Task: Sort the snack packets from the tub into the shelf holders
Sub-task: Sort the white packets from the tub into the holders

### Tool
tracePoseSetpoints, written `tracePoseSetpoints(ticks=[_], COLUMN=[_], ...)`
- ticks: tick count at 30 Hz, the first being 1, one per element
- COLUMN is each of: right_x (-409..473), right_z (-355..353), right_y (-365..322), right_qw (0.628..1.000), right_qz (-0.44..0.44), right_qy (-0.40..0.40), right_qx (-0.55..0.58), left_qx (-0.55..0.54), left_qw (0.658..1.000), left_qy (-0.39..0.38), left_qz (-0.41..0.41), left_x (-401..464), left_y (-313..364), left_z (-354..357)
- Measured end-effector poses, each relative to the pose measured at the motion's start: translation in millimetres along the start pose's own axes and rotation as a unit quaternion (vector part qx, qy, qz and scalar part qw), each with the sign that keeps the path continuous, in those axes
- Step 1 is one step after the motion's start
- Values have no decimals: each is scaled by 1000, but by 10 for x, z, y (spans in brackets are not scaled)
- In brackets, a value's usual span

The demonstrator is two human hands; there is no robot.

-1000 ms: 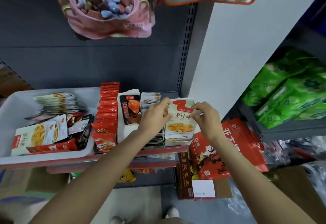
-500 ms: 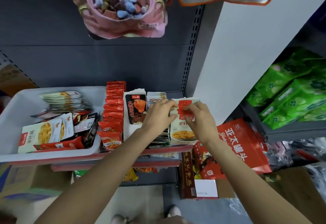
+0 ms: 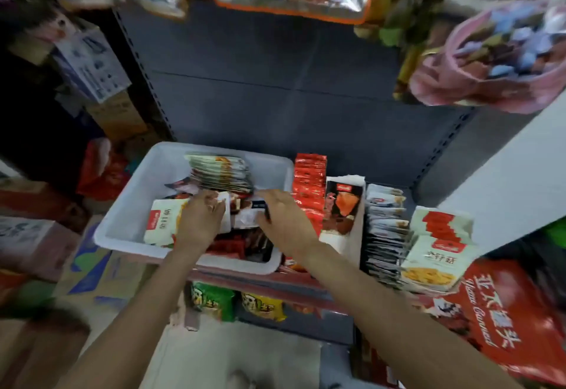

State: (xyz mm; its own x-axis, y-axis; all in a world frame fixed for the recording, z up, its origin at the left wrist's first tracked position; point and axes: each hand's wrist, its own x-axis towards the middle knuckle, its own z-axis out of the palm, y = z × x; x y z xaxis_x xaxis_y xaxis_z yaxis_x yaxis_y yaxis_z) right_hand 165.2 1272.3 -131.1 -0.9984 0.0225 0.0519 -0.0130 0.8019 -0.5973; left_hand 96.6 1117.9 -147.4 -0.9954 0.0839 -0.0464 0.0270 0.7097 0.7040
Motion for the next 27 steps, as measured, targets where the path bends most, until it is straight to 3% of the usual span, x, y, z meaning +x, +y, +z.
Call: tracePoseSetpoints(ticks=[5, 8, 13, 16, 22, 27], right_x=[546, 781, 938, 881, 750, 762], right_z=[742, 1085, 1397, 1326, 1125, 1110], right_y=[-514, -650, -556, -454, -318, -288], right_qw=[991, 984, 934, 932, 956, 968], right_qz=[-51, -36, -24, -8, 43, 117], right_qy=[-112, -154, -270, -263, -179, -141], right_qx=[-60, -84, -231, -250, -229, -169], left_qx=[46, 110, 181, 191, 189, 91], left_qw=[990, 977, 958, 951, 959, 974], left_qy=[-84, -143, -170, -203, -168, -174], left_qz=[-103, -113, -146, -132, -130, -117], left_x=[427, 606, 835, 896, 922, 875], left_y=[-860, -1191, -1338, -1367, -1358, -1177], left_z=[-409, -527, -497, -421, -339, -294])
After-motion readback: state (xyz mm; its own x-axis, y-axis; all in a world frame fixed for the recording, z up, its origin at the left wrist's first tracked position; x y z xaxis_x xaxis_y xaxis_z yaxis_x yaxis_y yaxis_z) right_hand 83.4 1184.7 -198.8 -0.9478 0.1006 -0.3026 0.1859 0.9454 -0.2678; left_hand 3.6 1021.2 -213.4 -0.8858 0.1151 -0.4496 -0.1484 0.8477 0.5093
